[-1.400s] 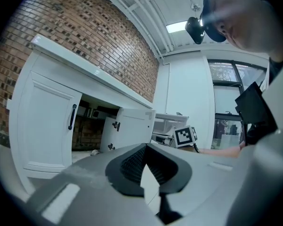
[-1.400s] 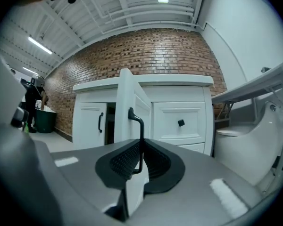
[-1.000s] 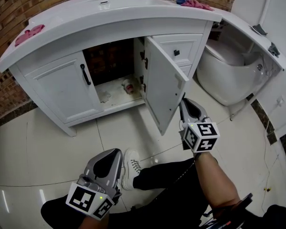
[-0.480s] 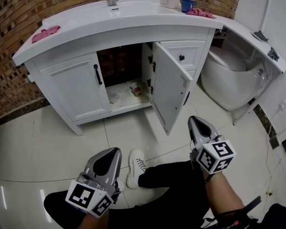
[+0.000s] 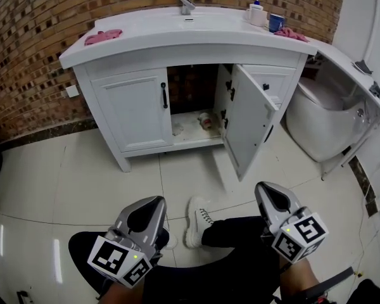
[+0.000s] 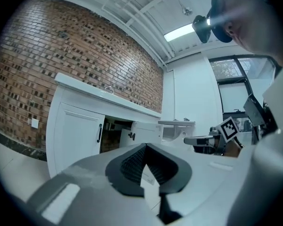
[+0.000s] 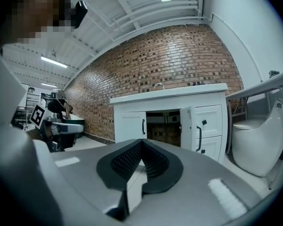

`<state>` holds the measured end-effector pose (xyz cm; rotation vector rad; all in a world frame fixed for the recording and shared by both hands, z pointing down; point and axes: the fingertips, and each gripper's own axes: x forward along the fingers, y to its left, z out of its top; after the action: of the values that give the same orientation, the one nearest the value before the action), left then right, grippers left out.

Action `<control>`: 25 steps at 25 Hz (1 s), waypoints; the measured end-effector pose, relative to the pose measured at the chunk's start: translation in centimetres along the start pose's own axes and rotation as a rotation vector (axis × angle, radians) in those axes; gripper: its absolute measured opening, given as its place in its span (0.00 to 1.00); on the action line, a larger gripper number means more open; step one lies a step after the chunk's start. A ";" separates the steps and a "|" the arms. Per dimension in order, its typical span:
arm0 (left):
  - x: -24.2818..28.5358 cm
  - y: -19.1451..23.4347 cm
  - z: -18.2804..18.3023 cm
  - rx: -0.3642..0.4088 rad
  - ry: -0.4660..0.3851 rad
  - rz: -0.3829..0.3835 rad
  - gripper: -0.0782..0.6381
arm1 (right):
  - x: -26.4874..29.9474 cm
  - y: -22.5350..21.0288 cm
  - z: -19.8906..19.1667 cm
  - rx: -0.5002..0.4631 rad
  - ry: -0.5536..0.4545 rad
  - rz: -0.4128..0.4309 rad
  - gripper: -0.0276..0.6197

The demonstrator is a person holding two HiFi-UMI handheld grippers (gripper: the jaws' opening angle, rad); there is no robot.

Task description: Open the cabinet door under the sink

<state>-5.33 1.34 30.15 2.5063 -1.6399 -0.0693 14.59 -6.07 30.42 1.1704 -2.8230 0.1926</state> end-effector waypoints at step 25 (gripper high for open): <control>-1.5 -0.5 -0.1 -0.022 -0.038 -0.031 0.12 | 0.2 3.4 -1.2 -0.018 0.027 0.045 0.05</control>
<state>-5.53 2.93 30.13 2.5297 -1.6052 -0.1391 12.08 -3.64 31.31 1.0928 -2.8234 0.1836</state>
